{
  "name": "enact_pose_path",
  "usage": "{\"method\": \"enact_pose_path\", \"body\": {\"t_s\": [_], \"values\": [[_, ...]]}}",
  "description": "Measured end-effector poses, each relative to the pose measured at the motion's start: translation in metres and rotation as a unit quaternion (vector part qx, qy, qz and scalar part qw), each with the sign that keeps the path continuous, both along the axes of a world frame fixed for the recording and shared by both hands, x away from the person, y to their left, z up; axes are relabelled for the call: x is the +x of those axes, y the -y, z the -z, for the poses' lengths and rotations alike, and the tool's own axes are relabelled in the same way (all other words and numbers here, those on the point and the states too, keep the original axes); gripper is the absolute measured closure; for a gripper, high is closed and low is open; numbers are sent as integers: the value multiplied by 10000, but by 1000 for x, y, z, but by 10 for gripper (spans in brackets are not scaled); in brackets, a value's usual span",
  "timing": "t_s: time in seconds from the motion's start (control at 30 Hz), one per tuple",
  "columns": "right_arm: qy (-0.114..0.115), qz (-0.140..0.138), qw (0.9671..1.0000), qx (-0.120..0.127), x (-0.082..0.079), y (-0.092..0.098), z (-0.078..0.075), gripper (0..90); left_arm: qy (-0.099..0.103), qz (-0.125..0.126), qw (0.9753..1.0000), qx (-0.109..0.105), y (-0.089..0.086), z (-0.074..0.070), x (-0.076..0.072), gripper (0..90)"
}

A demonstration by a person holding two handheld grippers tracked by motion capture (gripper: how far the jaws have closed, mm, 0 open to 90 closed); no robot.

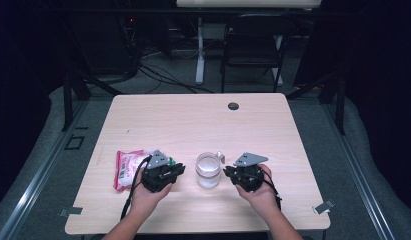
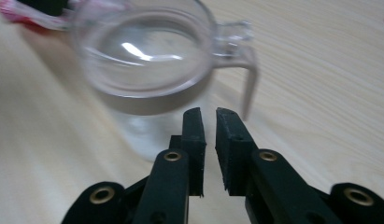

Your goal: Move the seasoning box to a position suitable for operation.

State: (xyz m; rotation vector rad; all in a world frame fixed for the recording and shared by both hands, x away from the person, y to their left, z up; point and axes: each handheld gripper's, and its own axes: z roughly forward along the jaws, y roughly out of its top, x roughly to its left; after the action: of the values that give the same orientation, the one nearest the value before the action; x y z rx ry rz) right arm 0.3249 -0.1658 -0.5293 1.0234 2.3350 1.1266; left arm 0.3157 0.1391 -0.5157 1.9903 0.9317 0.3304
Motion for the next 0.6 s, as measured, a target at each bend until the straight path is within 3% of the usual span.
{"method": "enact_pose_path", "body": {"t_s": [0.2,0.6], "values": [[-68,246,9996,151,25,6,14,687,65,-173,9998,-92,-10,0,-7,749],[-135,106,9996,230,46,-7,19,696,190,-325,9993,-34,-21,1,-21,681]]}}
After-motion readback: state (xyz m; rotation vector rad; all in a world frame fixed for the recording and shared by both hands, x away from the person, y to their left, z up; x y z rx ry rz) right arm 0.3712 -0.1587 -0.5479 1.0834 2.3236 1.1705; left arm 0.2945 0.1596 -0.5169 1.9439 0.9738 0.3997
